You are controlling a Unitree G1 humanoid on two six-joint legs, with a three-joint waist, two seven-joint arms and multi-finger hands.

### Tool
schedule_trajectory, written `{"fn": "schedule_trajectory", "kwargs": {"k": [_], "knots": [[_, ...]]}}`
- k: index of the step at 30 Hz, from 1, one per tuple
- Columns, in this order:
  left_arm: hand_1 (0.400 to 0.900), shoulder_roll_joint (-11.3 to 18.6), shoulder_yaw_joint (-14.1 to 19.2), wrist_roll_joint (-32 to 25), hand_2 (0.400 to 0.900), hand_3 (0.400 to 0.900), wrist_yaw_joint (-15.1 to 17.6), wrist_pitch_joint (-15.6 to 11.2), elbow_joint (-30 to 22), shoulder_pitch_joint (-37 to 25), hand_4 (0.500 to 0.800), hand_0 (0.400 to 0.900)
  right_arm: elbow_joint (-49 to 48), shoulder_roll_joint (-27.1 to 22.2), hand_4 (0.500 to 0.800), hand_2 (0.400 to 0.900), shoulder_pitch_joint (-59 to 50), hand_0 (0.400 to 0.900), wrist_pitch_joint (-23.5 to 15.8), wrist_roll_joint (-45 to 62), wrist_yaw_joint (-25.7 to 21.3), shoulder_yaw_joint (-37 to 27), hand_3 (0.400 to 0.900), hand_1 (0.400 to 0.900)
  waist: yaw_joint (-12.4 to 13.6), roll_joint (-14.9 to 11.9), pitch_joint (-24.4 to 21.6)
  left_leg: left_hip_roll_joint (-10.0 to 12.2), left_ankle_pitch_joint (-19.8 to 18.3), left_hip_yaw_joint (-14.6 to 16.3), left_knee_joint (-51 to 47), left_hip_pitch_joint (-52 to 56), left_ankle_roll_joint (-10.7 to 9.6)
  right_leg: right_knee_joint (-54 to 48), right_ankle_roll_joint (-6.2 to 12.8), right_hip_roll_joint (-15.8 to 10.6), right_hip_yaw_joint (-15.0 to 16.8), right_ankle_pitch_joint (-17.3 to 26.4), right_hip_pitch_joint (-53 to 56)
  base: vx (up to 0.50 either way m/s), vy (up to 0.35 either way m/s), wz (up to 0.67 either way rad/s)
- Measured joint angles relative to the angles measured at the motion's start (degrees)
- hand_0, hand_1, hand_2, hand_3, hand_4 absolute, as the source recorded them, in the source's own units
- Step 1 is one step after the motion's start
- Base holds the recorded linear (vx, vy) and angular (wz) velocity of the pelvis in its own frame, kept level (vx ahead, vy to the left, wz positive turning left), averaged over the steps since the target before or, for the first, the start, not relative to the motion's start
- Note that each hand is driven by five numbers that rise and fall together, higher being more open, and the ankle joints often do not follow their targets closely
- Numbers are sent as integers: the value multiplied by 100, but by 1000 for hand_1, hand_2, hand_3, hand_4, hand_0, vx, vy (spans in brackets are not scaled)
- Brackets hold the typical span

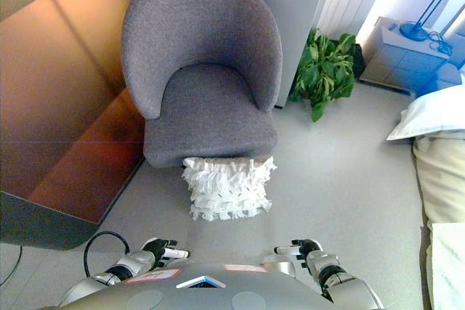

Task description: Pick up the pillow and put it on the sofa.

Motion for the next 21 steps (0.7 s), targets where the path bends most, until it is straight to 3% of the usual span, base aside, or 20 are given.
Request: {"fn": "schedule_trajectory", "kwargs": {"k": [7, 21], "knots": [[900, 3, 11, 0, 900, 900, -194, 0, -10, -13, 800, 900, -2, -2, 800, 900, -4, 900, 1, 0, 3, -1, 900, 900, -2, 18, 20, -2, -1, -1, 0, 0, 1, -10, 2, 0, 0, 5, 4, 0, 0, 0], [900, -2, 11, -10, 900, 900, -172, 0, -144, -8, 800, 900, -7, -15, 800, 900, -72, 900, 0, -1, -35, 0, 900, 900, 2, 111, 149, -3, -2, -18, 2, 0, 0, -33, 4, 0, -23, 11, 30, 2, -7, 0]]}}
